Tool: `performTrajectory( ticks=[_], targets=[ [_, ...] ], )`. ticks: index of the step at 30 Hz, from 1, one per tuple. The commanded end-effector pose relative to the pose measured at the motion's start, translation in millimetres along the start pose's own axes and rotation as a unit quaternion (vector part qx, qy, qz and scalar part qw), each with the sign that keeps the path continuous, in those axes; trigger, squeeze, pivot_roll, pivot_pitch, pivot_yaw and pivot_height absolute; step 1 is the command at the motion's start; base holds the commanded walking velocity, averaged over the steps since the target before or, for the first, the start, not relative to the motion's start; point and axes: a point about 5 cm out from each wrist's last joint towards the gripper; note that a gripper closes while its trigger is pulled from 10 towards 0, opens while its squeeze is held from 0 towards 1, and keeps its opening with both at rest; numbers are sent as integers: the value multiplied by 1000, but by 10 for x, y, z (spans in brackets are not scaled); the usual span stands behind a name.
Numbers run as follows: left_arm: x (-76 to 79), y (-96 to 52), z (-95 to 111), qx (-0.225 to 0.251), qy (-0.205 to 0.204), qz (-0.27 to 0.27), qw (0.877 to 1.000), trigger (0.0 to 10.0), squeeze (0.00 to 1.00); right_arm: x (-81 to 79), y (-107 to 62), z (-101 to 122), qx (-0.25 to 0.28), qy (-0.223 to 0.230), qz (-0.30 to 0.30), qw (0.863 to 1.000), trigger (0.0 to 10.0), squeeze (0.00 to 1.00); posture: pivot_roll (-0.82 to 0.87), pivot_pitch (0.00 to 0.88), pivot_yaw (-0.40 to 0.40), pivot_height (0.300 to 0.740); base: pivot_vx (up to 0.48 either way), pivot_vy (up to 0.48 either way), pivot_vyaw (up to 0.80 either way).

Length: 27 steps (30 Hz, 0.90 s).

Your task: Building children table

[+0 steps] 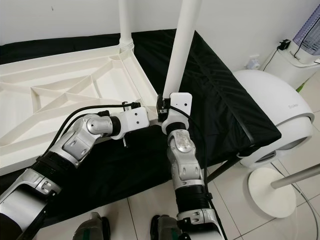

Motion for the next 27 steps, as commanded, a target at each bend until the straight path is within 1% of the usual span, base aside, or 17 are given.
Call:
performTrajectory(
  ticks=[1, 2, 6, 8, 10, 12, 15, 17, 18, 19, 20, 22, 23, 24, 26, 27],
  targets=[
    [163, 102, 220, 47, 38, -55, 997, 10000, 0, 152, -10, -69, -22, 8, -51, 998, 10000, 475, -29, 79, -46, 740, 0, 0, 0],
    [162, 104, 222, 47, 38, -54, 997, 10000, 0, 151, -10, -61, -22, 16, -49, 998, 10000, 1000, -30, 78, -46, 740, 0, 0, 0],
    [156, 107, 225, 48, 38, -53, 997, 10000, 0, 161, -23, -33, -14, 22, -46, 999, 10000, 1000, -31, 77, -45, 740, 0, 0, 0],
    [149, 106, 226, 48, 38, -52, 997, 10000, 0, 180, -41, -19, -7, 15, -41, 999, 10000, 1000, -31, 78, -43, 740, 0, 0, 0],
    [147, 104, 225, 48, 39, -52, 997, 10000, 0, 180, -53, -24, -9, 21, -32, 999, 10000, 1000, -31, 78, -43, 740, 0, 0, 0],
    [145, 103, 223, 47, 39, -52, 997, 10000, 0, 208, -69, -26, -9, 18, -15, 1000, 10000, 1000, -31, 78, -42, 740, 0, 0, 0],
    [143, 103, 223, 47, 39, -52, 997, 10000, 0, 233, -76, -23, -7, 12, -15, 1000, 10000, 1000, -32, 78, -41, 740, 0, 0, 0],
    [142, 103, 224, 47, 39, -52, 997, 10000, 0, 289, -85, -26, -11, 5, 2, 1000, 10000, 1000, -34, 78, -43, 740, 0, 0, 0],
    [142, 103, 224, 47, 39, -52, 997, 10000, 0, 289, -85, -26, -11, 5, 2, 1000, 10000, 1000, -34, 78, -43, 740, 0, 0, 0],
    [141, 104, 225, 47, 39, -51, 997, 10000, 0, 306, -85, -26, -15, 8, 19, 1000, 10000, 1000, -34, 78, -43, 740, 0, 0, 0],
    [140, 106, 227, 47, 39, -51, 997, 10000, 0, 321, -85, -18, -18, 4, 44, 999, 10000, 0, -36, 79, -44, 740, 0, 0, 0],
    [140, 106, 227, 47, 39, -51, 997, 10000, 0, 321, -85, -18, -18, 4, 44, 999, 10000, 0, -36, 79, -44, 740, 0, 0, 0],
    [141, 109, 231, 48, 39, -50, 997, 10000, 0, 408, -75, 34, -23, 6, 98, 995, 10000, 0, -39, 80, -43, 740, 0, 0, 0],
    [141, 109, 231, 48, 39, -50, 997, 10000, 0, 408, -75, 34, -23, 6, 98, 995, 10000, 0, -39, 80, -43, 740, 0, 0, 0],
    [140, 112, 236, 49, 39, -50, 997, 10000, 0, 497, -73, 99, -27, -9, 156, 987, 10000, 0, -40, 79, -43, 740, 0, 0, 0],
    [140, 112, 236, 49, 39, -50, 997, 10000, 0, 497, -73, 99, -27, -9, 156, 987, 10000, 0, -40, 79, -43, 740, 0, 0, 0]
  ],
)
Point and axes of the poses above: a point about 5 cm out from each wrist's last joint towards the gripper, its own y axis pointing out of the wrist towards the gripper, its own z axis along the axis of the wrist's last joint, x = y × z, and after that the axes turned 7 degrees about y, right-handed
